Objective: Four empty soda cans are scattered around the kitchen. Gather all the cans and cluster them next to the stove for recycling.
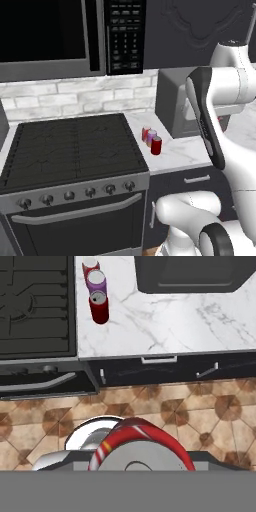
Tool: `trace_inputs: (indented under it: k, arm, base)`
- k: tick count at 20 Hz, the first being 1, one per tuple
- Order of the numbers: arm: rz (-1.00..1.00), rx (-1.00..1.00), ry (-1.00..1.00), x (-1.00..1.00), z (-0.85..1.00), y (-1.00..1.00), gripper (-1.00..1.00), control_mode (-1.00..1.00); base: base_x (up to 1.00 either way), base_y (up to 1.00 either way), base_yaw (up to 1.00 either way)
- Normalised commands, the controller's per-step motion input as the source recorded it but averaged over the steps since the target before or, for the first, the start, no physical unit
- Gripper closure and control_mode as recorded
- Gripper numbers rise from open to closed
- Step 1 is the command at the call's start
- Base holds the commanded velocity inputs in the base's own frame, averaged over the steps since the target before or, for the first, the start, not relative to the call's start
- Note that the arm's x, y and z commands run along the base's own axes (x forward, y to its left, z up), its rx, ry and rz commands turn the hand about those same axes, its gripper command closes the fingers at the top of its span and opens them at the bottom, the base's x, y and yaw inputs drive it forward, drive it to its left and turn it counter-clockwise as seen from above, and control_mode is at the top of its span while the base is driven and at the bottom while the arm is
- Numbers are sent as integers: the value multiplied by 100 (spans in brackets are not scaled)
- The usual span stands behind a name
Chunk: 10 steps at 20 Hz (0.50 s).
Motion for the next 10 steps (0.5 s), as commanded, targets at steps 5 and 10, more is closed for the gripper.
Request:
trace_inputs:
  k: [5,10]
  arm:
    - [0,0,0,0,0,0,100,100]
    - [0,0,0,0,0,0,100,100]
  base:
    - [22,45,0]
    - [42,29,0]
